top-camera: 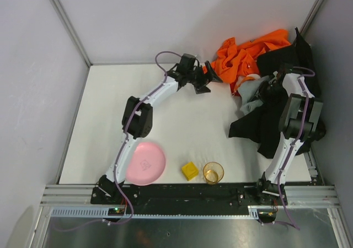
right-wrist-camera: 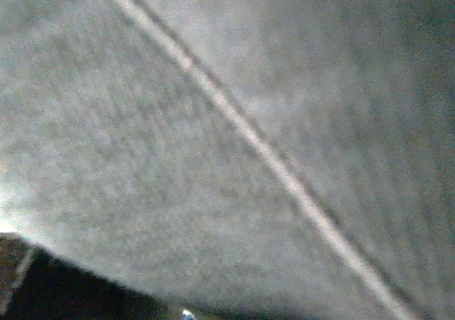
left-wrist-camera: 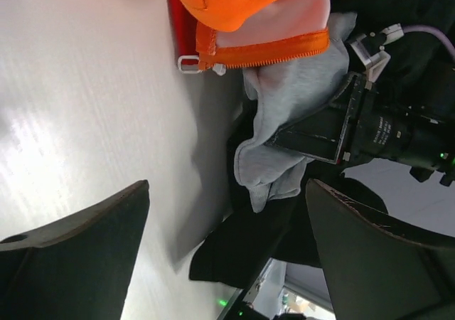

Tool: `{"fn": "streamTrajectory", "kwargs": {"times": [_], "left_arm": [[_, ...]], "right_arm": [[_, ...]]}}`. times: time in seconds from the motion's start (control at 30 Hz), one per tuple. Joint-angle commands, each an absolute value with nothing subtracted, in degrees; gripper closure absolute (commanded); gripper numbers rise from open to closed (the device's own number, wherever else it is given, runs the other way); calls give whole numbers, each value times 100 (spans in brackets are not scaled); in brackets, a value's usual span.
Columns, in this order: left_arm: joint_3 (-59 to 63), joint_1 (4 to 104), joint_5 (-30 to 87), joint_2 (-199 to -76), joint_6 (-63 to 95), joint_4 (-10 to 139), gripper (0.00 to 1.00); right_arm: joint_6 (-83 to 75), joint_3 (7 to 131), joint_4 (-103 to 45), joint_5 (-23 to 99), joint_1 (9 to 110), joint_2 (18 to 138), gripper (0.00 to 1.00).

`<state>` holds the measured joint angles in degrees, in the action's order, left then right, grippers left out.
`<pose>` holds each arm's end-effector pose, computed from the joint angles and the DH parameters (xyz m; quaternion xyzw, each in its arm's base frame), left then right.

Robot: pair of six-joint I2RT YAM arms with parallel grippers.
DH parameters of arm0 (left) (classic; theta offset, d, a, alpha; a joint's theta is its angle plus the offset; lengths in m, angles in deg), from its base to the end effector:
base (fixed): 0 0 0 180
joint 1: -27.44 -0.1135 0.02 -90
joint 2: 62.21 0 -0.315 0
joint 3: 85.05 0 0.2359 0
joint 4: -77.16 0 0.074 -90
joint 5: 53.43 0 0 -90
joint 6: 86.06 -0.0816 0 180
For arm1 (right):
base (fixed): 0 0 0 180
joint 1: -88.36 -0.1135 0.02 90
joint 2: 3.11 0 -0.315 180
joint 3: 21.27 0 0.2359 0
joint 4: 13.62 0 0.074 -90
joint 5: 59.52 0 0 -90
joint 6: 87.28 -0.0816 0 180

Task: Pick out a specific cloth from the pile

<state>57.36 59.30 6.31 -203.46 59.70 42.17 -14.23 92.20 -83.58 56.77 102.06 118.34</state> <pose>0.5062 -0.3630 0.2350 -0.0561 0.8587 -0.4808 0.1685 0.4445 -0.0712 0.2056 0.2329 0.9403 0.2290 0.0958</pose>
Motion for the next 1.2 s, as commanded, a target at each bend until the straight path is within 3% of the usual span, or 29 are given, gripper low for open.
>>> {"fn": "streamTrajectory", "kwargs": {"times": [0.0,0.37,0.77,1.17], "left_arm": [[6638,6150,621,-21072,6848,4226,7],[7614,6548,1556,-22352,8412,5107,29],[7947,6825,2895,-23143,9501,5719,50],[8118,6997,4108,-23267,9612,6132,61]], "right_arm": [[-1805,9719,-8368,5655,10556,11611,100],[-2058,11121,-8564,5915,11163,12340,100],[-2077,11113,-8541,6137,11375,12415,100],[-2045,11021,-8490,6348,11471,12420,100]]}}
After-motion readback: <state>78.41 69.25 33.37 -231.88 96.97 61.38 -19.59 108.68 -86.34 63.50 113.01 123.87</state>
